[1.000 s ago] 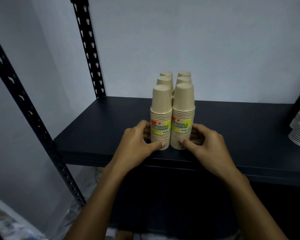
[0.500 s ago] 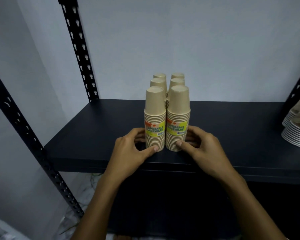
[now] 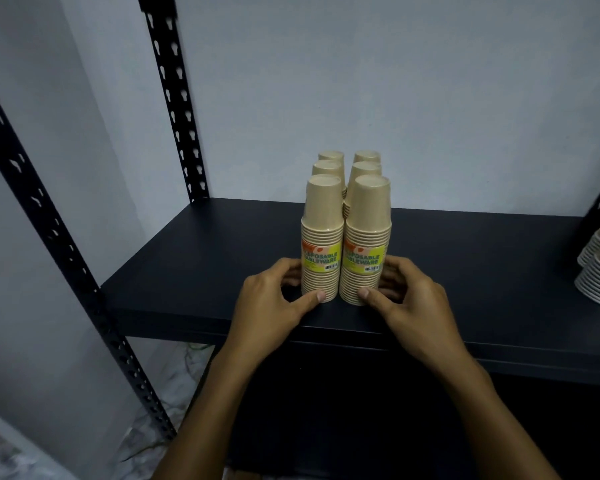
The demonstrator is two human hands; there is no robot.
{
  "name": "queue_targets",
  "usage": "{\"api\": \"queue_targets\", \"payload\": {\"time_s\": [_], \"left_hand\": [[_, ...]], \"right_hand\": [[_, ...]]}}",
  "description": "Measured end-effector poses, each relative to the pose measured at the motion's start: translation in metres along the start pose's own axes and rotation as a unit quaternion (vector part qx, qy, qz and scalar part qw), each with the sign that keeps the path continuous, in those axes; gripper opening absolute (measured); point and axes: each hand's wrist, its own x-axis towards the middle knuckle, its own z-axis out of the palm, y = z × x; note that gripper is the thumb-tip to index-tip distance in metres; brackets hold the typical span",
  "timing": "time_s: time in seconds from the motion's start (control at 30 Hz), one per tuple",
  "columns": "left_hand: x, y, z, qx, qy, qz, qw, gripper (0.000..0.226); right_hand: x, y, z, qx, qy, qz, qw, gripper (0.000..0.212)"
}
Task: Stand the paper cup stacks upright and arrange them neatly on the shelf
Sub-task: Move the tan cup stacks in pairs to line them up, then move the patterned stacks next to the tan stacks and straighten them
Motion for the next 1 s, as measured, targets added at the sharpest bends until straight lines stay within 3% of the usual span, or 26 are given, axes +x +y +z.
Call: {"api": "queue_targets", "payload": {"time_s": [0.57, 0.83, 0.9, 1.0], "left_hand": [[-0.001, -0.003, 0.003, 0.034, 0.006, 0.01, 0.999, 0.052], [-0.004, 0.002, -0.004, 0.049, -0.006, -0.001, 0.999, 0.065], [-0.009, 0.002, -0.003, 0.088, 0.008, -0.007, 0.996, 0.061], [-0.025, 0.007, 0.001, 0.173, 0.059, 0.017, 0.983, 0.036]], "right_hand": [[-0.001, 0.0, 0.001, -0.04, 0.009, -0.014, 0.999, 0.049], [-0.002, 0.0, -0.008, -0.057, -0.006, 0.002, 0.998, 0.056], [-0.005, 0.0, -0.013, -0.091, -0.01, 0.011, 0.996, 0.057], [-0.015, 0.001, -0.027, -0.168, -0.02, 0.016, 0.985, 0.054]]}}
